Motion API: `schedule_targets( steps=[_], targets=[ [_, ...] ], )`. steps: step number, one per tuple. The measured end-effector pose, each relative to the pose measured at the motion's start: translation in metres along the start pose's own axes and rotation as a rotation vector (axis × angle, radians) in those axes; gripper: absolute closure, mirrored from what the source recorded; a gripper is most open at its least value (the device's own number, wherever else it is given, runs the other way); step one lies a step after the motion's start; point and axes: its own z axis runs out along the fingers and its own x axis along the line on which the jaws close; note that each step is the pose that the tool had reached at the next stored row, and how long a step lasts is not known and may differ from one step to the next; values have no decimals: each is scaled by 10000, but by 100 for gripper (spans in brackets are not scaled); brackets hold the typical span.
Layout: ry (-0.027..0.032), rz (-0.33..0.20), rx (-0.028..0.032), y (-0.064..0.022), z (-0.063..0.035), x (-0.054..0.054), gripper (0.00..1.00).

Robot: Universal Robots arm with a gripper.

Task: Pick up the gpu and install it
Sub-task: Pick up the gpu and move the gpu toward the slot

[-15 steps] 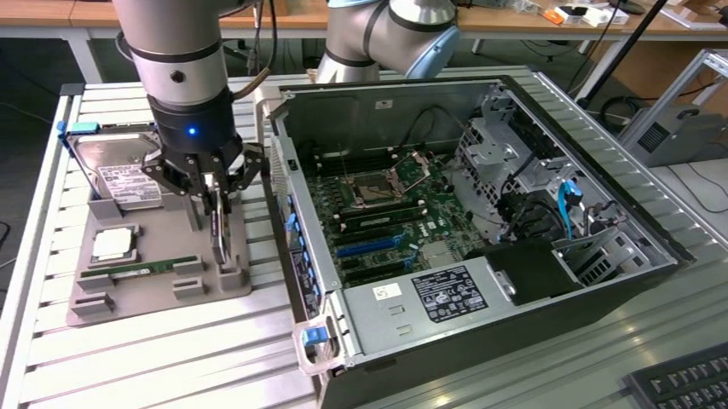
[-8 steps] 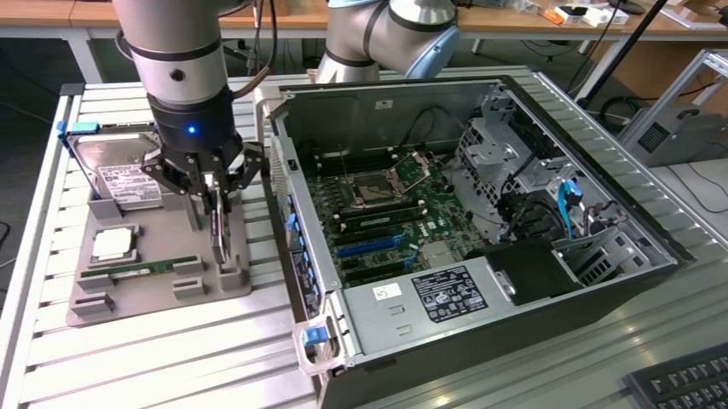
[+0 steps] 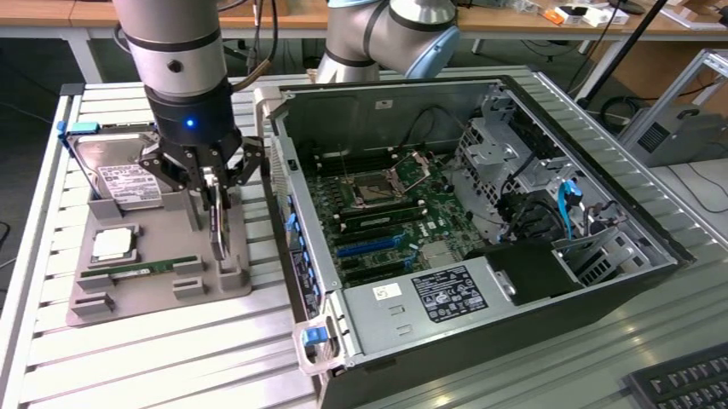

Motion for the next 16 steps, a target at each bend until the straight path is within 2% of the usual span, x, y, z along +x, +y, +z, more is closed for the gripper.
schedule_targets(
  steps=[3, 5, 16],
  targets=[
    [0, 0, 0, 0, -5, -1, 73],
    [0, 0, -3, -2, -75, -2, 73],
    [1, 0, -2, -3, -104, -3, 73]
  ],
)
